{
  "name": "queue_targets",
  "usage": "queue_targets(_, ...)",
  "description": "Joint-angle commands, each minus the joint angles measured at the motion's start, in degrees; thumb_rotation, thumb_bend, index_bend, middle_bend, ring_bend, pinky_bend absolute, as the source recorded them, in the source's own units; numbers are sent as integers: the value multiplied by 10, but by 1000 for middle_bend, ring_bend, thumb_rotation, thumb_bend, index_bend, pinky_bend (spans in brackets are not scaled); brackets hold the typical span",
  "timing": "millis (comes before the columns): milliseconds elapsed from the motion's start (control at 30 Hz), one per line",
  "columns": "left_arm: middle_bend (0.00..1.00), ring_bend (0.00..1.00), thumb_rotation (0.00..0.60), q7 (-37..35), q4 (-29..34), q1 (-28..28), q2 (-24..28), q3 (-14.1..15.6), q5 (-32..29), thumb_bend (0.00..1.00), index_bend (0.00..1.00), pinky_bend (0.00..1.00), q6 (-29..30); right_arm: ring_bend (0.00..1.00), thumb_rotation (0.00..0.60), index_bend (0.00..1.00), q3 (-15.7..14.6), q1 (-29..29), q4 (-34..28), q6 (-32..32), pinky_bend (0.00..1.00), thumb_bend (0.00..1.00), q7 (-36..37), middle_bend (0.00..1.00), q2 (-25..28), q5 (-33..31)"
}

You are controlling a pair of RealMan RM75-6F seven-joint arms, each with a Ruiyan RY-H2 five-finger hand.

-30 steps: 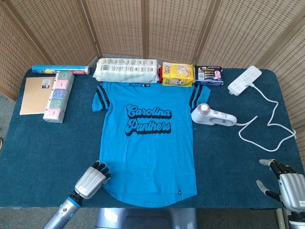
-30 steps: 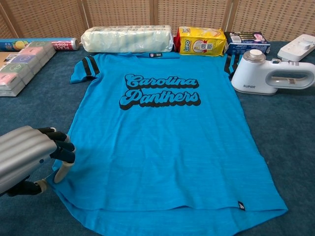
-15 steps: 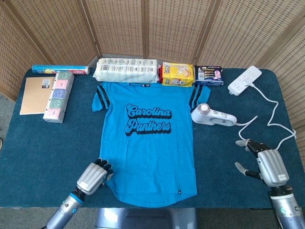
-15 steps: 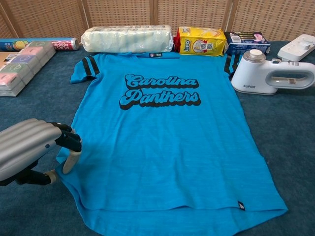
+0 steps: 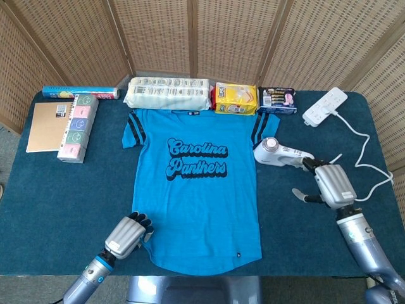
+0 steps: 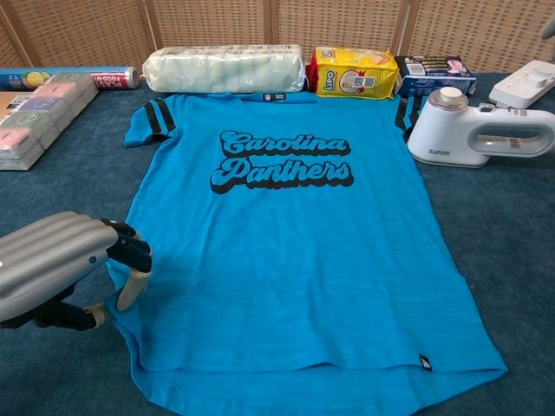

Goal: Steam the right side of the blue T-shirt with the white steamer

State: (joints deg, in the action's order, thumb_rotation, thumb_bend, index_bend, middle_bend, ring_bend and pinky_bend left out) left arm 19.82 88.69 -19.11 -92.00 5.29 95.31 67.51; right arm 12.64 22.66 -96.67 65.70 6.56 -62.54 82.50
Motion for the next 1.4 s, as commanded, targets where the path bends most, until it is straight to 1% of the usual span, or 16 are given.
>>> queue_targets(33,510,357,599,5,5,-1,3,1,2,469,675,339,2,383,573,257,17,29,24,-40,427,274,-28,347,-10,-43)
queue_targets(167,510,357,600,8,9,-2,4,3,7,471,675,339,7,361,569,222,28,55,45,-67,419,273,-71,328,-23,-89)
queue_targets(333,510,356,598,9,13,-3,3,4,7,469,674,339,6,360,572,213,37,85,81,-85,419,273,-126,323,-53,-136)
queue_targets(467,511,357,598,11,16,-5,3,4,5,470,675,338,4,360,569,213,35,109,119,-108,419,273,-175,323,-79,-178)
queue_targets(667,511,357,599,8,17,-9,2,3,1,469,674,339,0,361,572,213,32,138,164,-131,419,273,-229,323,-109,-232)
queue_targets(867,511,357,597,2,14,-13,-2,2,-4,469,674,339,-5,365,571,213,29,154,196,-135,419,273,-259,323,-133,-267)
queue_targets(1233,511,357,598,-8,7,-17,-5,1,-10,468,675,339,-9,365,569,213,20,163,228,-137,418,272,-275,323,-162,-297)
queue_targets(1400,510,357,598,-13,2,-18,-6,1,-13,468,675,339,-10,367,573,213,16,172,262,-135,417,272,-289,323,-193,-310)
